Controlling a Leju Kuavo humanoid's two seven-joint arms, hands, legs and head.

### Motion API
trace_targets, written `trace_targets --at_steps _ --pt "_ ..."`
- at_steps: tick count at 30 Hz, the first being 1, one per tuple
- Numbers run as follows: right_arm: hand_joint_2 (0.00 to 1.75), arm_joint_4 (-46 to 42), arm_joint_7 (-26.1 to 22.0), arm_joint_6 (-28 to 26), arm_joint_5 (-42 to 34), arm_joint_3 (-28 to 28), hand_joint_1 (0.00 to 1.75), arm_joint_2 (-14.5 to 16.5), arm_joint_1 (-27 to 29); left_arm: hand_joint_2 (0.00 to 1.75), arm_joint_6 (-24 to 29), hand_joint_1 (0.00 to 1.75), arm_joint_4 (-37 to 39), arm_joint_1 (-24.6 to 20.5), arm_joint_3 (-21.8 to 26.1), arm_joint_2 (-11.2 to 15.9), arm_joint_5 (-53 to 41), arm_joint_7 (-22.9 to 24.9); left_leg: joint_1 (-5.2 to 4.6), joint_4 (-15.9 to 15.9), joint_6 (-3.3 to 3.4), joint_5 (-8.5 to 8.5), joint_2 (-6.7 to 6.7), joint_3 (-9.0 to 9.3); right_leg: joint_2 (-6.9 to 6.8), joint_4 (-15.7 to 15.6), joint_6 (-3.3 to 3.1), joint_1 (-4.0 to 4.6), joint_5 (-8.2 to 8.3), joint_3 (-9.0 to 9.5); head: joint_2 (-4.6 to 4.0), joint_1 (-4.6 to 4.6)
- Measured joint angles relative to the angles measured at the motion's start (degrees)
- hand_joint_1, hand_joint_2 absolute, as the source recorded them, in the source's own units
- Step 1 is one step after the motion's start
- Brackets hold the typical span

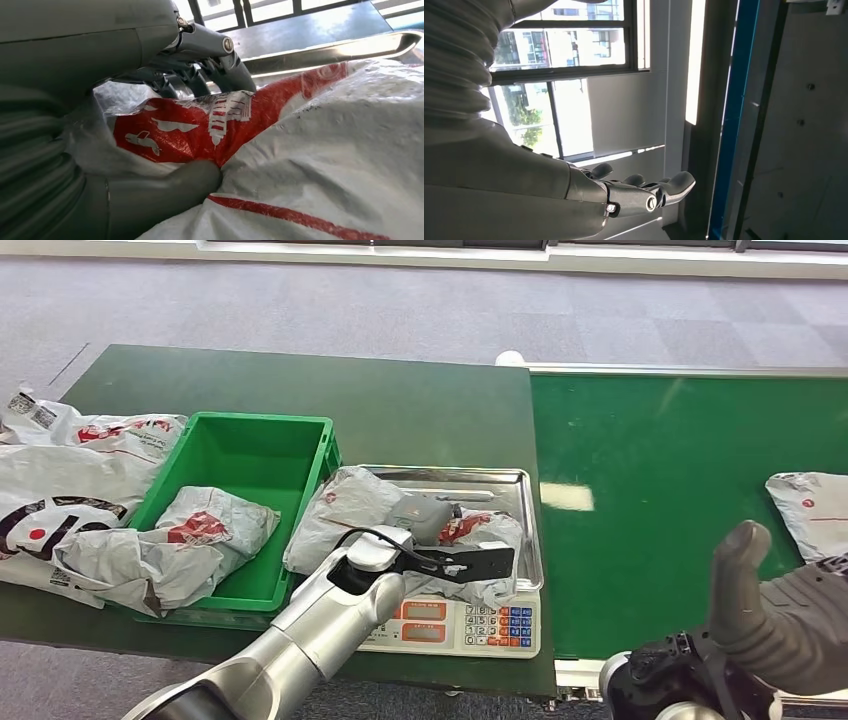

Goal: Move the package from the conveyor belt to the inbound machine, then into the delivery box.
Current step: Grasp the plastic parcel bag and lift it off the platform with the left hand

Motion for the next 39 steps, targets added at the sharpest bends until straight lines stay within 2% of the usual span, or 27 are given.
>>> trace_targets --at_steps 9,13,16,18,20,24,27,33,37,39 --pt "1.75 -0.05 0.00 0.00 0.29 -0.27 0.00 0.53 0.94 1.75 2.91 1.75 -0.80 0.35 0.39 -0.01 2.86 -0.11 0.00 0.00 -0.03 0.03 0.00 -0.04 0.01 0.01 0.00 0.01 0.02 -0.06 0.00 0.00" --pt "1.75 -0.23 0.00 0.00 0.17 -0.93 0.00 0.55 1.50 1.75 7.60 1.75 -7.23 1.98 2.46 0.85 7.60 -0.60 0.00 -0.01 -0.03 0.03 0.01 -0.13 0.02 0.02 0.00 0.01 0.01 -0.13 0.00 0.00" --pt "1.75 -0.62 -0.01 0.00 0.15 -1.30 0.00 0.55 2.53 1.75 11.16 1.75 -17.12 3.28 5.64 2.93 9.81 0.21 0.01 -0.02 -0.04 0.03 0.03 -0.16 0.06 0.03 0.00 0.03 0.01 -0.21 0.00 0.00" --pt "1.75 -0.96 -0.02 0.00 0.16 -1.50 0.00 0.55 3.01 1.75 11.65 1.75 -23.03 3.53 8.02 4.32 10.13 1.12 0.01 -0.03 -0.05 0.04 0.02 -0.16 0.05 0.03 -0.01 0.05 0.01 -0.22 0.00 0.00" --pt "1.75 -1.15 -0.02 0.00 0.21 -1.64 0.00 0.55 3.22 1.75 13.02 1.75 -27.48 3.97 9.80 5.35 9.44 1.75 0.02 -0.04 -0.07 0.05 0.01 -0.18 0.02 0.04 -0.02 0.05 0.00 -0.21 0.00 0.00" --pt "1.75 -1.25 -0.02 0.00 0.46 -1.80 0.00 0.56 3.55 1.75 19.27 1.75 -34.48 3.95 13.79 7.76 4.70 4.67 0.03 -0.05 -0.08 0.06 0.08 -0.18 0.09 0.06 -0.02 0.05 0.01 -0.25 0.00 0.00" --pt "1.75 -1.27 -0.02 0.00 0.75 -1.81 0.00 0.57 3.83 1.75 20.93 1.75 -36.28 2.45 18.82 9.81 0.87 6.81 0.03 -0.05 -0.11 0.09 0.08 -0.16 0.11 0.06 -0.03 0.06 0.01 -0.25 0.00 -0.01" --pt "1.75 -1.27 -0.02 0.00 0.66 -1.81 0.00 0.57 4.43 1.75 23.32 1.75 -34.49 1.16 26.30 12.03 -2.54 6.94 0.05 -0.05 -0.16 0.13 0.06 -0.17 0.09 0.08 -0.06 0.06 0.03 -0.25 0.00 -0.01" --pt "1.75 -1.27 -0.02 0.00 -0.06 -1.81 0.00 0.49 5.34 1.75 25.13 0.03 -32.33 0.94 28.96 13.11 -4.78 8.25 0.04 -0.04 -0.16 0.12 0.07 -0.19 0.12 0.07 -0.06 0.05 0.03 -0.28 0.00 -0.01" --pt "1.75 -1.27 -0.01 0.00 -0.29 -1.81 0.00 0.37 5.81 1.75 25.84 0.00 -30.95 0.87 30.15 13.63 -5.20 8.32 0.04 -0.04 -0.16 0.12 0.05 -0.20 0.09 0.07 -0.06 0.05 0.03 -0.29 0.00 -0.01"
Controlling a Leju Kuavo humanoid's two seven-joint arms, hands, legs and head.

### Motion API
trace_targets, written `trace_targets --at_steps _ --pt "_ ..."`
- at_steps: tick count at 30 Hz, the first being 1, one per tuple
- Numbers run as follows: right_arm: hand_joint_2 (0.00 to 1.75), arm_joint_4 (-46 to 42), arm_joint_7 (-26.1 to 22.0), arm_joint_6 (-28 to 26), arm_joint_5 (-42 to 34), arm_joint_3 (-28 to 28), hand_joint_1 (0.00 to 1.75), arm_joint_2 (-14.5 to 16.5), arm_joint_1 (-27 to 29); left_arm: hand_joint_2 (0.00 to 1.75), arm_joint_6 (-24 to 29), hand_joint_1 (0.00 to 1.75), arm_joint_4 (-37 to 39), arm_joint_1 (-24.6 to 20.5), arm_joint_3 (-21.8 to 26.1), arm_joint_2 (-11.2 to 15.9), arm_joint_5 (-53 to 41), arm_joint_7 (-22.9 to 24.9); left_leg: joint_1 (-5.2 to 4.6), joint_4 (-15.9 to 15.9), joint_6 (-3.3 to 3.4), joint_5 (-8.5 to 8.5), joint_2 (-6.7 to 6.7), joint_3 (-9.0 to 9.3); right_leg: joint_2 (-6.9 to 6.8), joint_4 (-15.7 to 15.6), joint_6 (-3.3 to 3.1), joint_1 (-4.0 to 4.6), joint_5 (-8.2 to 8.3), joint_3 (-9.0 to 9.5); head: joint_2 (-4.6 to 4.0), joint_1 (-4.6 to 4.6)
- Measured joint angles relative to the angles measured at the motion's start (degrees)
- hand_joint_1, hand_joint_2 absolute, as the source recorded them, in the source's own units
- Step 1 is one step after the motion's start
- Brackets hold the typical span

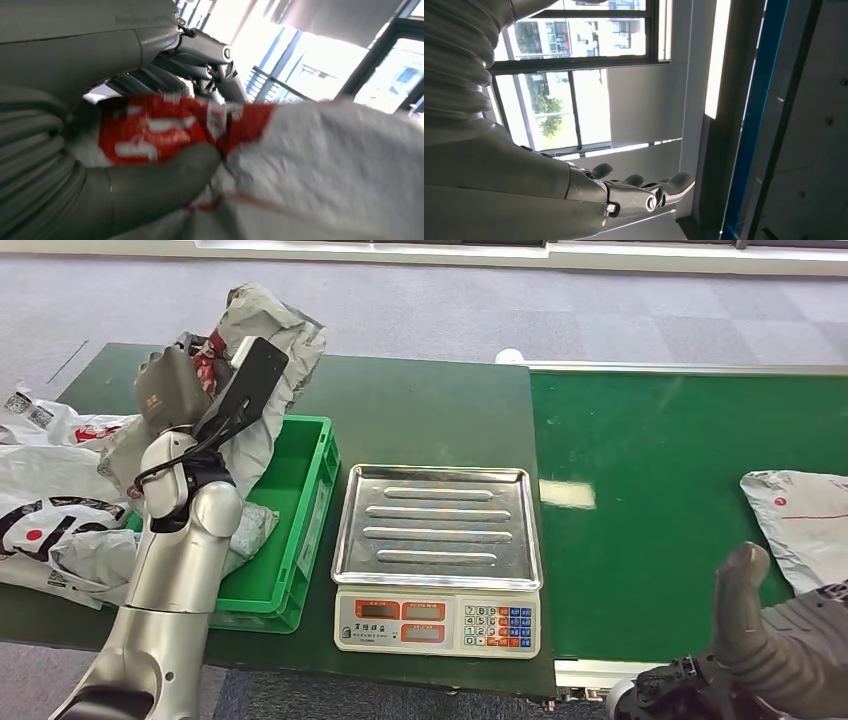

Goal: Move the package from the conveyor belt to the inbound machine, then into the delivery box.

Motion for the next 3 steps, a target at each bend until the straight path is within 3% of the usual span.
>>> trace_targets --at_steps 3 --pt "1.75 0.01 0.00 0.00 -0.43 0.00 0.00 -0.34 0.64 1.75 0.68 0.00 1.94 -0.04 1.43 0.49 -0.24 -0.28 0.00 0.00 0.00 0.00 -0.01 -0.01 -0.01 0.00 0.00 0.01 0.00 0.00 0.00 -0.01"
